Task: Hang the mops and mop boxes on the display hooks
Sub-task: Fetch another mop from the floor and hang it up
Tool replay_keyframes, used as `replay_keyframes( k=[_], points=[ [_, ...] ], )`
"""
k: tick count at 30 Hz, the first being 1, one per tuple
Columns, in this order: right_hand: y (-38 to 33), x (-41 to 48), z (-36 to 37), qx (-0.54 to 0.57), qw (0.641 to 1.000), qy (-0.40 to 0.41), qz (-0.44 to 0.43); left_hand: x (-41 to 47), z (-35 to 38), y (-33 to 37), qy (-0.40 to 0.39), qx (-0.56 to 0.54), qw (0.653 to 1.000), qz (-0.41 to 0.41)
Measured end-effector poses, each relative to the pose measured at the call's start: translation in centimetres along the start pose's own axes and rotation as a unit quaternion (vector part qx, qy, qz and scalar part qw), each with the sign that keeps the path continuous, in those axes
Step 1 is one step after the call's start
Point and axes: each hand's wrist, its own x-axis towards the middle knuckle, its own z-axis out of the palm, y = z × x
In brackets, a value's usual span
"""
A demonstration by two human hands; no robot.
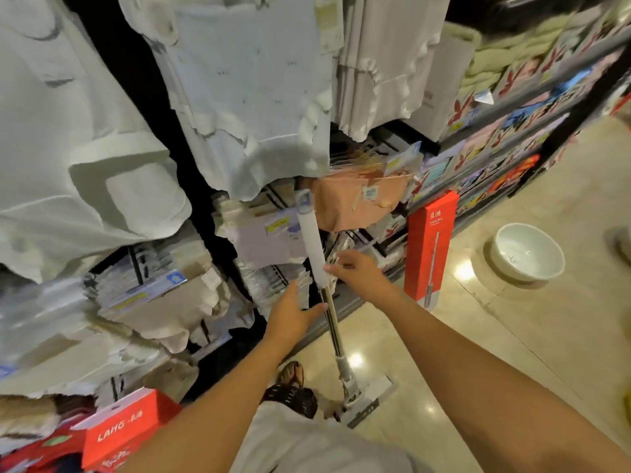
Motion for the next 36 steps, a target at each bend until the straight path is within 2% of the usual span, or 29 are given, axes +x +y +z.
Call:
replay_keyframes(
  k=[2, 6, 9, 15, 24, 31, 36],
  points=[
    [-2.4, 1.8, -0.3, 0.01, 0.999, -0.014, -0.031, 2.9, -1.0, 1.4, -0.006, -0.053, 0.999, -0.006],
    [-4.4, 3.9, -0.6, 0.007, 0.996, -0.023, -0.085, 6.2, -2.2, 2.5, -0.012, -0.074, 0.997, 0.016],
    [-4.5, 4.4, -0.4, 0.001, 0.995, -0.029, -0.092, 7.1, -2.1, 3.1, -0.01, -0.077, 0.996, 0.033],
    [-3.9, 3.3, 0.0, 0.047, 0.994, -0.023, -0.1, 6.2, -0.9, 2.8, -0.002, -0.129, 0.992, 0.014],
    [-0.5, -3.8, -1.6, 0.076, 0.985, 0.018, -0.152, -0.9, 3.3, 3.2, 0.035, -0.151, 0.987, 0.039],
    [2.7, -14.0, -3.6, 0.081, 0.982, 0.016, -0.172, -11.3, 7.4, 3.6, 0.057, -0.122, 0.985, 0.112],
    [3.2, -21.5, -3.8, 0.09, 0.973, 0.054, -0.206, -17.3, 8.8, 3.8, 0.064, -0.119, 0.979, 0.151]
  ],
)
